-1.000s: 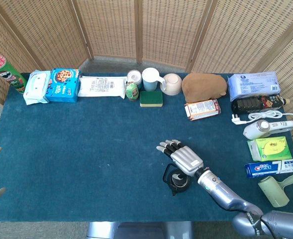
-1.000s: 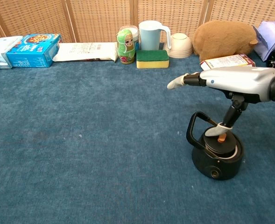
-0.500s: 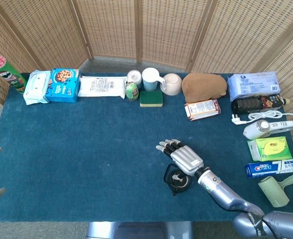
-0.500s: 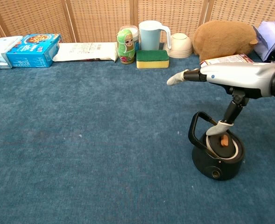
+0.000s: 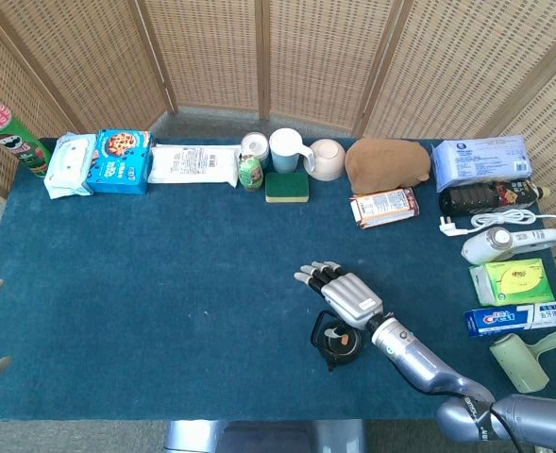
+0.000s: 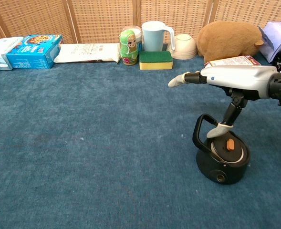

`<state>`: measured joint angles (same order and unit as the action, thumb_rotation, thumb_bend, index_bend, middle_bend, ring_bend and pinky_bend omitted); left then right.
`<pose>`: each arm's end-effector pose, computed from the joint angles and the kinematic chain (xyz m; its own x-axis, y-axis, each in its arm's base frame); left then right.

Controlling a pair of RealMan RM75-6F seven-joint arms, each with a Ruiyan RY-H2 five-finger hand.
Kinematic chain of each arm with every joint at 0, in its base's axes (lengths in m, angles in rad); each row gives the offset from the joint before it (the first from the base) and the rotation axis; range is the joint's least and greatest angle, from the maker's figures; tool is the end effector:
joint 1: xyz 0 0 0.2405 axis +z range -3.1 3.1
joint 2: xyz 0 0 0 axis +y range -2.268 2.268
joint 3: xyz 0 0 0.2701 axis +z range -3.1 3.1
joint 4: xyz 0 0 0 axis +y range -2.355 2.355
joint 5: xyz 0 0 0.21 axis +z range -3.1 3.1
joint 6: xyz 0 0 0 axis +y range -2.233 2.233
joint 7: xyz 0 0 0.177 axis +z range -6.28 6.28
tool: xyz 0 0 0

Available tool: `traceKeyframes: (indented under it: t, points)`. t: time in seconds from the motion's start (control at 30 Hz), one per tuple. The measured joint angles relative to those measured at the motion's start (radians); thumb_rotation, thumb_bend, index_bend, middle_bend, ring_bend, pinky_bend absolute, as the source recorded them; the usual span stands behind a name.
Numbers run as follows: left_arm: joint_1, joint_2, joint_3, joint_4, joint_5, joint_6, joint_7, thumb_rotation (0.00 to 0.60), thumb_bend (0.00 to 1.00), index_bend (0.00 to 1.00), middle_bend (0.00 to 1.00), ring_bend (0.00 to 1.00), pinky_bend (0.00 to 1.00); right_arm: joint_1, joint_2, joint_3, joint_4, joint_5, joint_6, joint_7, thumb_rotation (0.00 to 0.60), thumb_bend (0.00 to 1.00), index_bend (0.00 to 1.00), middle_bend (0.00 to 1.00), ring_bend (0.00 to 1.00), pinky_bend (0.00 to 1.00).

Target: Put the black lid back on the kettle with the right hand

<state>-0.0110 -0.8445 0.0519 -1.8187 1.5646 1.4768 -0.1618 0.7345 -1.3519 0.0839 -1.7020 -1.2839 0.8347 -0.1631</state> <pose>-0.3113 0.1680 0.2126 0.3064 0.1355 0.9422 0.9492 0.0314 -0.3131 -0.1400 -0.3327 -0.0137 0.4474 -0.4294 0.7845 -0.8332 -0.5189 0.1912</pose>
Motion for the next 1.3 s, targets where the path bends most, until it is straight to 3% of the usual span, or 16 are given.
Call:
traceKeyframes:
  t: [1.3]
  points:
    - [0.005, 0.005, 0.001, 0.008, 0.009, 0.013, -0.019, 0.600, 0.06, 0.00, 0.00, 0.00, 0.04, 0.033, -0.001, 0.001, -0.040, 0.098, -0.013, -0.083, 0.600, 0.15, 0.06, 0.05, 0.04, 0.00]
